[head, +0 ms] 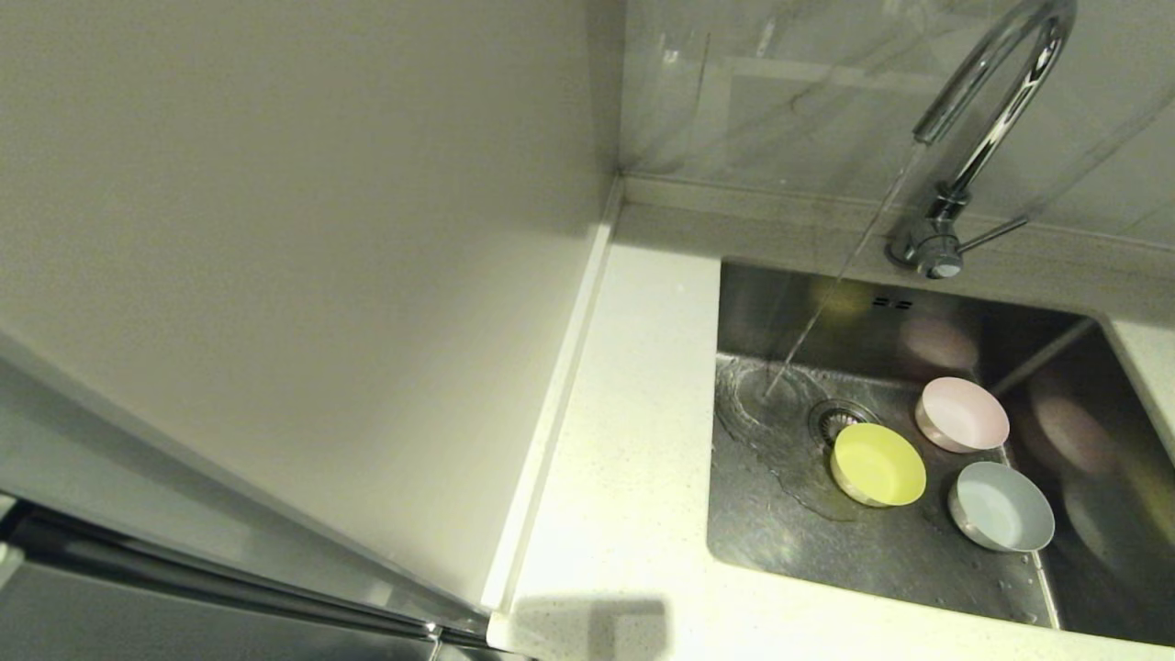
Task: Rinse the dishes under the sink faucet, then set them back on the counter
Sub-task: Wait for the water to rinse the bowl
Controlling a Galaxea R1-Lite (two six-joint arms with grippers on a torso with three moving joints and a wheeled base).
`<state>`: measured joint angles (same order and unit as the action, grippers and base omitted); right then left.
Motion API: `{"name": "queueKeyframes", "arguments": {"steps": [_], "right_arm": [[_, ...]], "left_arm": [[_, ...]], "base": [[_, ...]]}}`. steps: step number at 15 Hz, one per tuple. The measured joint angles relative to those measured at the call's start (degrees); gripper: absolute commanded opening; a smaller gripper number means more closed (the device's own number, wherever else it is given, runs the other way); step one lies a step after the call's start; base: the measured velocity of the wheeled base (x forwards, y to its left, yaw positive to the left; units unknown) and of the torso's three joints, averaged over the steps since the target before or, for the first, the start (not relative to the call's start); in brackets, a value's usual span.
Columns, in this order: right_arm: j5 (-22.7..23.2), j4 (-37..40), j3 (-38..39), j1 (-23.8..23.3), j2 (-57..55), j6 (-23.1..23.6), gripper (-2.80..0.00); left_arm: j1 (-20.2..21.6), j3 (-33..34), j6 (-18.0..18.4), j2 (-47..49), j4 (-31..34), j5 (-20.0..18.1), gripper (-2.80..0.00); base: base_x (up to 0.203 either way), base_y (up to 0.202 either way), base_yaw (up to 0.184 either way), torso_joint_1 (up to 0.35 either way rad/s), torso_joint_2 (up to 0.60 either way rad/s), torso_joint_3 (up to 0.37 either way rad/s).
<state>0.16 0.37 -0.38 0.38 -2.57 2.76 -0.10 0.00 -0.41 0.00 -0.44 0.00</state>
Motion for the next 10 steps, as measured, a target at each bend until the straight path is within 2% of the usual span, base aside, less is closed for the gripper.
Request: {"name": "queueKeyframes", "arguments": {"steps": [10], "right_arm": [[-0.16,-0.46,0.38,-0.17,2.76,-0.5,-2.8]], "left_arm": [[0.0,0.0,0.0,0.0,0.02,0.0,-2.8]], "base": [[0.0,0.0,0.0,0.0,0.0,0.0]]}}
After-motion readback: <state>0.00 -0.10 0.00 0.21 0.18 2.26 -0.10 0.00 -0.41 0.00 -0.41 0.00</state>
